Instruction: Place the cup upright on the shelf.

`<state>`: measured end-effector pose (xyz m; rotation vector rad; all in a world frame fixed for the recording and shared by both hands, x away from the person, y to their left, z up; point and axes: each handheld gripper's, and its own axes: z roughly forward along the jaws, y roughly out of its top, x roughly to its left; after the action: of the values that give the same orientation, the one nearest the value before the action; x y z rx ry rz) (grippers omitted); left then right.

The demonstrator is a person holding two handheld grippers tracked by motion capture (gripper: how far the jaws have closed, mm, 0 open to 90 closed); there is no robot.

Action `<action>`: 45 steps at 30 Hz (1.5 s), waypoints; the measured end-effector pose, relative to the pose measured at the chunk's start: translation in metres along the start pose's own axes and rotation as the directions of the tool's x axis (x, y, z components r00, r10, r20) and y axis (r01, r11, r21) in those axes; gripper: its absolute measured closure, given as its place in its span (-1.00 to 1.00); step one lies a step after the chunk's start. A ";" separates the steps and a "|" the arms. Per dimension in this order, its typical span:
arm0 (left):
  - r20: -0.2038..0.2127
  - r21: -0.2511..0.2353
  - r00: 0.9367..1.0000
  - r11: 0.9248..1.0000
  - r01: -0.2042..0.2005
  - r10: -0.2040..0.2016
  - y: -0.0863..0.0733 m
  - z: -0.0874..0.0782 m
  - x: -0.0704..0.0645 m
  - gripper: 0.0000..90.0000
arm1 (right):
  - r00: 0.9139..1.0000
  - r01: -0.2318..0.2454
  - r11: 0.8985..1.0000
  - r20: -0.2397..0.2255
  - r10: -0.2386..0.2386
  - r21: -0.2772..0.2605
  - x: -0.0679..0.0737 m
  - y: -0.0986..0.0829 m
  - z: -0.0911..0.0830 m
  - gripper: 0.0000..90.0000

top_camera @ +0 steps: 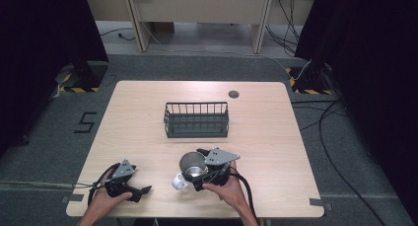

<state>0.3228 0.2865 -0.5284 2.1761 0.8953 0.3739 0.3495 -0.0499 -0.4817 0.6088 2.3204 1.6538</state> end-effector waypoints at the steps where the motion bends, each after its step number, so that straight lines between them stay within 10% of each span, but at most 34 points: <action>1: 0.000 0.000 1.000 1.000 0.000 0.000 0.000 0.000 0.000 -1.00 | 1.000 -0.010 1.000 0.029 0.010 -0.003 0.003 0.000 0.000 -0.87; 6: 0.000 0.000 1.000 1.000 0.000 0.000 0.000 0.000 0.000 -1.00 | 0.974 -0.067 0.997 0.213 0.074 -0.042 0.025 -0.004 0.000 -0.87; 9: 0.000 0.000 1.000 1.000 0.000 0.000 0.000 0.000 0.000 -1.00 | 0.971 -0.061 0.997 0.228 0.068 -0.036 0.029 -0.003 0.000 -0.87; 19: 0.000 0.000 1.000 1.000 0.000 0.000 0.000 0.000 0.000 -1.00 | 0.996 0.052 0.999 0.070 -0.053 0.016 0.008 0.006 -0.008 -0.91; 26: -0.001 -0.002 1.000 1.000 0.000 0.000 0.000 0.000 0.000 -1.00 | 0.989 0.146 0.989 -0.001 -0.146 0.025 0.006 0.018 -0.014 -0.71; 34: -0.001 -0.002 1.000 1.000 0.000 0.000 0.000 0.000 0.000 -1.00 | 0.990 0.092 0.996 -0.112 -0.090 0.015 -0.031 0.021 -0.036 -0.67; 45: 0.000 0.000 1.000 1.000 0.000 0.000 0.000 0.000 0.000 -1.00 | 0.970 0.107 0.994 -0.220 -0.106 -0.004 -0.036 -0.003 -0.045 -0.67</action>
<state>0.3228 0.2865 -0.5283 2.1761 0.8953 0.3742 0.3625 -0.1048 -0.4711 0.3088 2.4631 1.7407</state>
